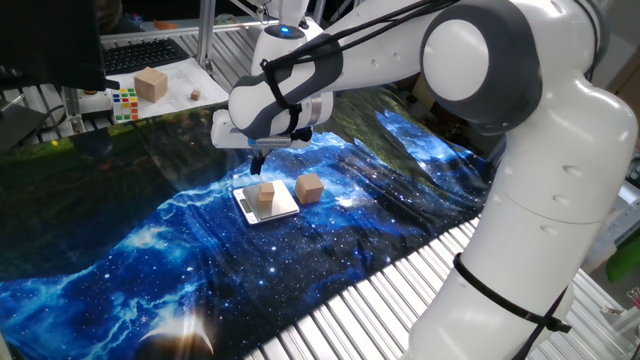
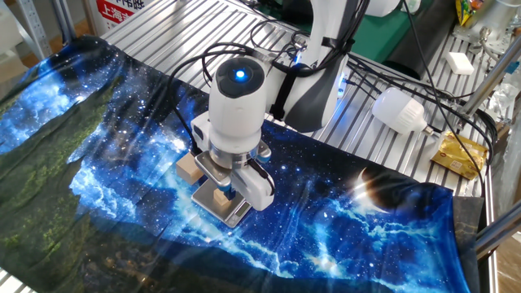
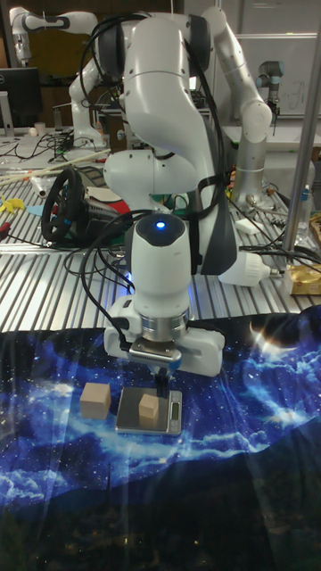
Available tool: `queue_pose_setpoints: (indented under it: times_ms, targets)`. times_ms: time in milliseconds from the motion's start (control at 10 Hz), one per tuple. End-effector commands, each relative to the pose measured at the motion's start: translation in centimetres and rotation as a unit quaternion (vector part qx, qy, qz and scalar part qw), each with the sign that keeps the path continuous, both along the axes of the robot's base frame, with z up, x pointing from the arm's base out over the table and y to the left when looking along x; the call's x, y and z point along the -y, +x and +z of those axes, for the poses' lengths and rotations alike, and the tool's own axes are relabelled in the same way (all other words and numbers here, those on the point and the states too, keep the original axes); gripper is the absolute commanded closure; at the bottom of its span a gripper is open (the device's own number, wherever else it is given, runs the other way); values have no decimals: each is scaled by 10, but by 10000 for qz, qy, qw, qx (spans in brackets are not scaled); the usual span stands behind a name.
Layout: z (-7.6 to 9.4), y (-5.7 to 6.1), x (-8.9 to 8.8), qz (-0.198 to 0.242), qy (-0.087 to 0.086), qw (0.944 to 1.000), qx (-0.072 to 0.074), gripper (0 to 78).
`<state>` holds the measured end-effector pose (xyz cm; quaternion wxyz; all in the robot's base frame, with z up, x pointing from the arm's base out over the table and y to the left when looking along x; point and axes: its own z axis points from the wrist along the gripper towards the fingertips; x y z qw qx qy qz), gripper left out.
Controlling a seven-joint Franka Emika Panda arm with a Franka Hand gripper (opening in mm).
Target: Remove the object from the scale
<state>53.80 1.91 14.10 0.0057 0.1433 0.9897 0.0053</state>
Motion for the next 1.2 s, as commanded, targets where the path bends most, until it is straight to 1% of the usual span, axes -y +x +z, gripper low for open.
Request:
queue_pose_setpoints:
  times_ms: [100,400,500,700,1000,1100,1200]
  targets:
    - [1,1,0,-17,-1,10000,-18,776]
    - [1,1,0,-66,-4,10000,-13,776]
    - [1,1,0,-330,-4,9994,-70,776]
    - [1,1,0,-477,-13,9988,-79,776]
    - [1,1,0,-493,-11,9987,-84,776]
    - [0,-2,0,-428,-25,9990,-113,776]
    - [-1,-4,0,-357,-39,9993,-110,776]
